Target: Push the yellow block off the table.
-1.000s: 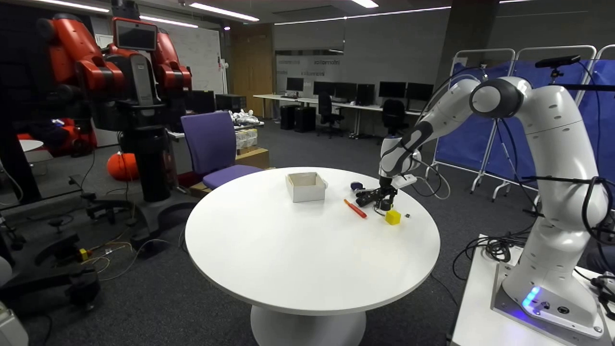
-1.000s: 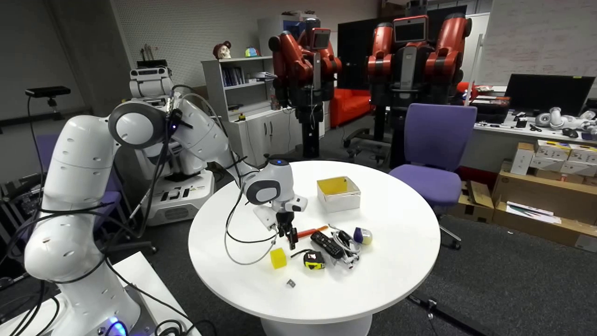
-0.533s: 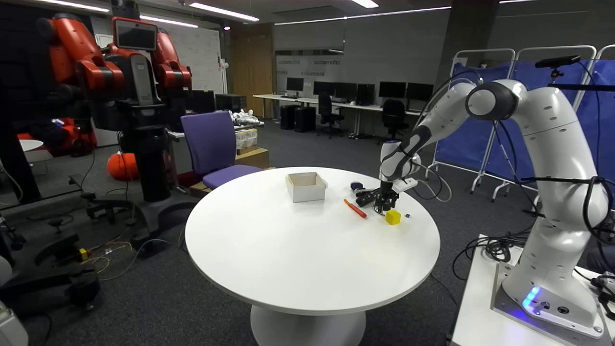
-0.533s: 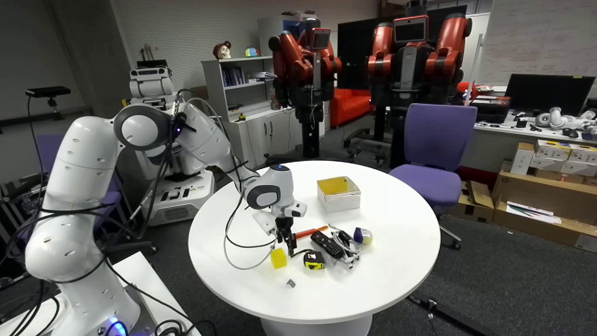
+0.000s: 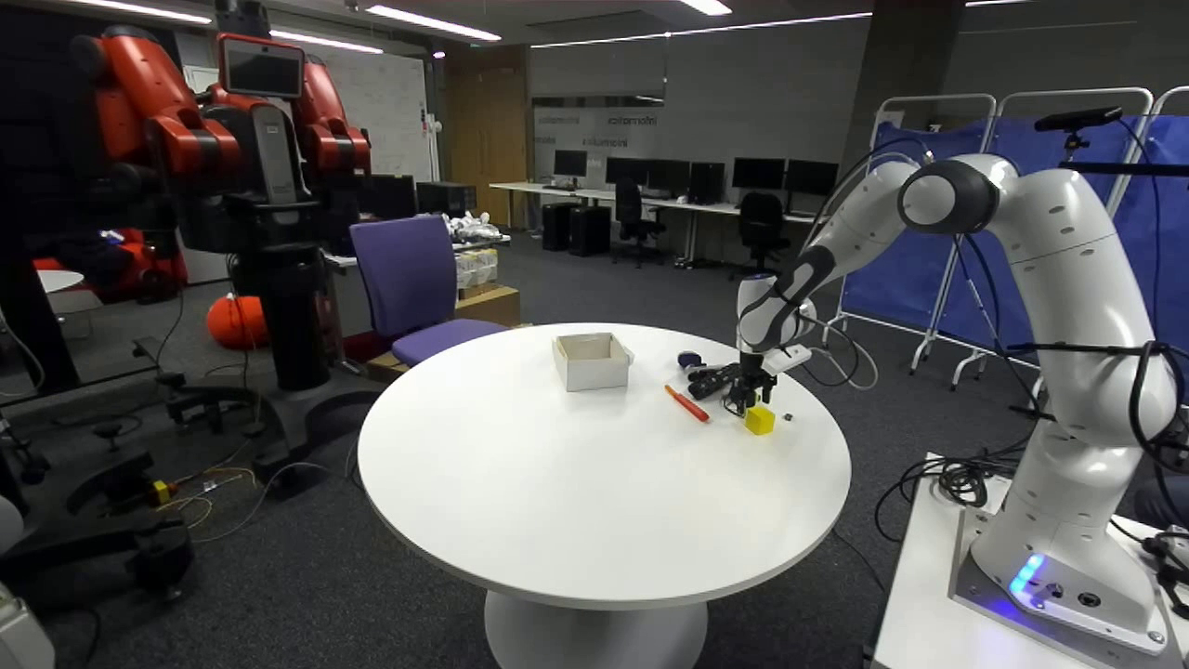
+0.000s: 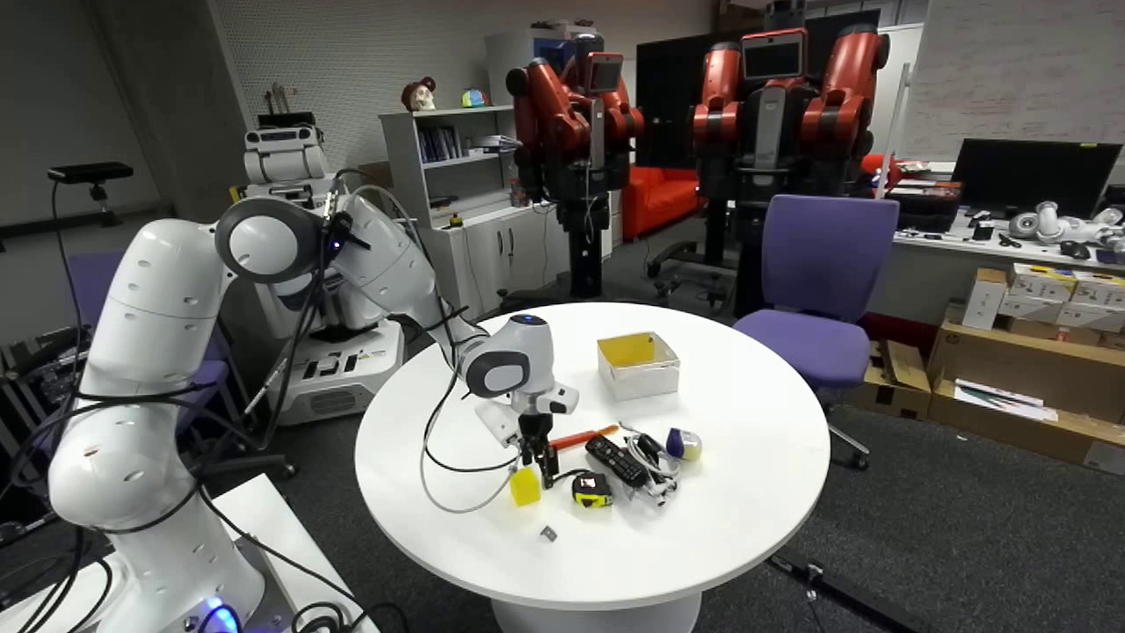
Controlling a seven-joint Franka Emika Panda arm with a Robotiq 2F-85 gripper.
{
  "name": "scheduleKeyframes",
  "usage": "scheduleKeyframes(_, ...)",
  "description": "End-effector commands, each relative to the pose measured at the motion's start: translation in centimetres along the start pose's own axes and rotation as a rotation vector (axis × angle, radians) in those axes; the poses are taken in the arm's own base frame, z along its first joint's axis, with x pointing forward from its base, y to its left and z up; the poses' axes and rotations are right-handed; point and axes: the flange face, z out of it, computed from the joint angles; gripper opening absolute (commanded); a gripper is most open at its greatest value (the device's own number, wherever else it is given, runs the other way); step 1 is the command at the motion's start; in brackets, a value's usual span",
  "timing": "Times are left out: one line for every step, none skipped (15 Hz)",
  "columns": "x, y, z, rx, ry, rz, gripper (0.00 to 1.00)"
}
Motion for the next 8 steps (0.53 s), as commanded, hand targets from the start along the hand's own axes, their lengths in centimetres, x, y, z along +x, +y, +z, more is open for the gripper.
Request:
scheduleKeyframes(-1.1,-0.1,-0.9,-0.016,-0.019,-0.015,1.0)
scheduleKeyframes(-1.4,-0.2,-1.3,-0.014,-0.026,-0.023,1.0)
scheduleKeyframes(-1.7,-0.3,-1.4,-0.016,-0.03,-0.031,1.0)
scheduleKeyframes(-2.0,-0.5,-1.7,-0.02,-0.028,-0.041,1.0)
scheduleKeyframes(-2.3,-0.8,-2.3,-0.032,-0.017,-0.055,1.0)
scheduleKeyframes(-2.6,-1.2,-2.9,-0.034,-0.007,-0.072,1.0)
scheduleKeyframes(-3.2,-1.6,-3.8,-0.032,0.008,-0.089,1.0)
scheduleKeyframes(-3.9,-2.0,-4.7,-0.03,0.008,-0.108,1.0)
